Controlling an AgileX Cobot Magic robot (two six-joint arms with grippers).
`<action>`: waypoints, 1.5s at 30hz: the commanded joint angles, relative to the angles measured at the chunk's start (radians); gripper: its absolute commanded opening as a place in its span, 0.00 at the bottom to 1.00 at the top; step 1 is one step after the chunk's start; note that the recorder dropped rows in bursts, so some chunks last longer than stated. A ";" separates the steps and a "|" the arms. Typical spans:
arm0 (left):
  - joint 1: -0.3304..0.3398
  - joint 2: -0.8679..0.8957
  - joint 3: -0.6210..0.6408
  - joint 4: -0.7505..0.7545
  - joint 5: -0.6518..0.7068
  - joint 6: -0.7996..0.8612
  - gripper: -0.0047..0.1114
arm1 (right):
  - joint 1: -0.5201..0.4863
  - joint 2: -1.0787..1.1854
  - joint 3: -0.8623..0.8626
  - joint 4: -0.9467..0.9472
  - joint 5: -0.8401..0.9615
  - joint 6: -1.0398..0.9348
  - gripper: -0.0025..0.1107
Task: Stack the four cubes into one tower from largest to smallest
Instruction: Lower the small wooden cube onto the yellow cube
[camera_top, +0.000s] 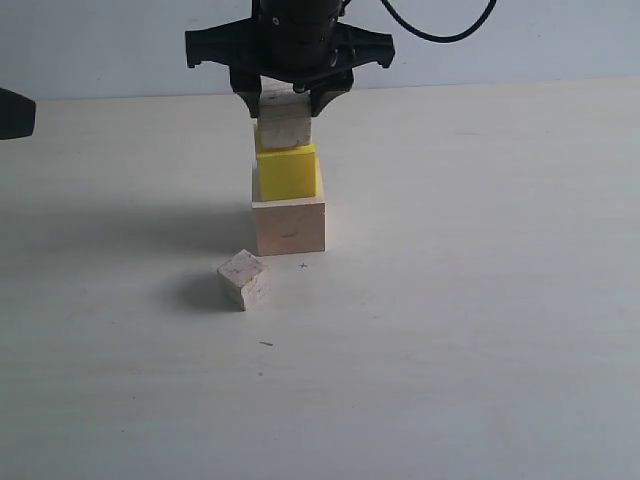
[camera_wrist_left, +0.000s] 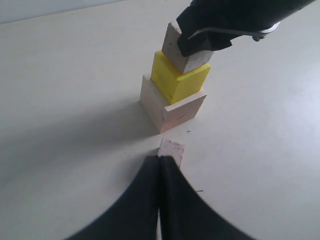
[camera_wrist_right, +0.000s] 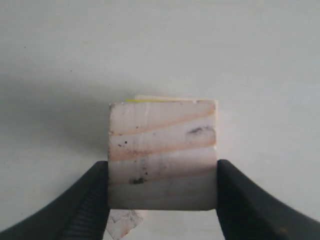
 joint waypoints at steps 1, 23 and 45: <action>-0.007 -0.009 0.004 -0.014 -0.012 -0.003 0.04 | 0.001 0.012 -0.011 -0.001 -0.014 0.009 0.02; -0.007 -0.009 0.004 -0.014 -0.012 -0.003 0.04 | 0.001 0.015 -0.013 0.002 -0.015 0.006 0.02; -0.007 -0.009 0.004 -0.014 -0.009 -0.003 0.04 | 0.001 0.015 -0.013 0.022 -0.022 0.017 0.62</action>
